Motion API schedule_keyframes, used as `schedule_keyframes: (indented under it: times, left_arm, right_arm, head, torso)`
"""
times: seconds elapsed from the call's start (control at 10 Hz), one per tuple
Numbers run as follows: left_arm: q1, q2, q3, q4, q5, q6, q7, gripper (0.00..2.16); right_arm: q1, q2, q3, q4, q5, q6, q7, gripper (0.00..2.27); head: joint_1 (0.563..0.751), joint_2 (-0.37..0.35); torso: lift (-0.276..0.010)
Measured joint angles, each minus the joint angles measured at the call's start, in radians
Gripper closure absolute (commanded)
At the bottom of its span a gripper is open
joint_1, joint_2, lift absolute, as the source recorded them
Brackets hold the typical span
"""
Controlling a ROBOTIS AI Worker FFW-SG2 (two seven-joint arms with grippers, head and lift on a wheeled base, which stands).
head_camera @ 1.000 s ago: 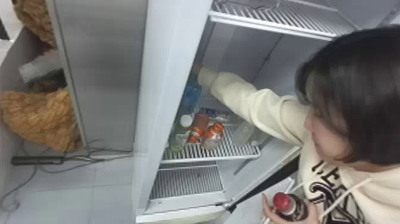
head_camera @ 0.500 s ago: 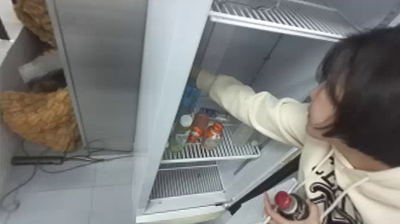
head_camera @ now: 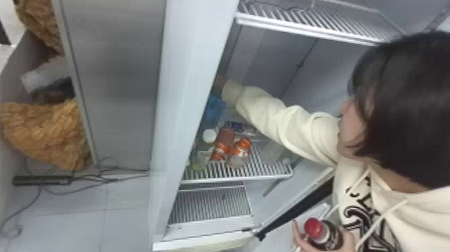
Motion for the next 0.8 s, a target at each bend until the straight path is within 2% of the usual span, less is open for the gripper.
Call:
schedule_keyframes:
  times: [0.8]
  left_arm:
    - [0.000,0.000,0.000,0.000,0.000,0.000,0.000,0.00]
  right_arm:
    - [0.000,0.000,0.000,0.000,0.000,0.000,0.000,0.00]
  head:
    - [0.695,-0.350]
  torso:
    - [0.000]
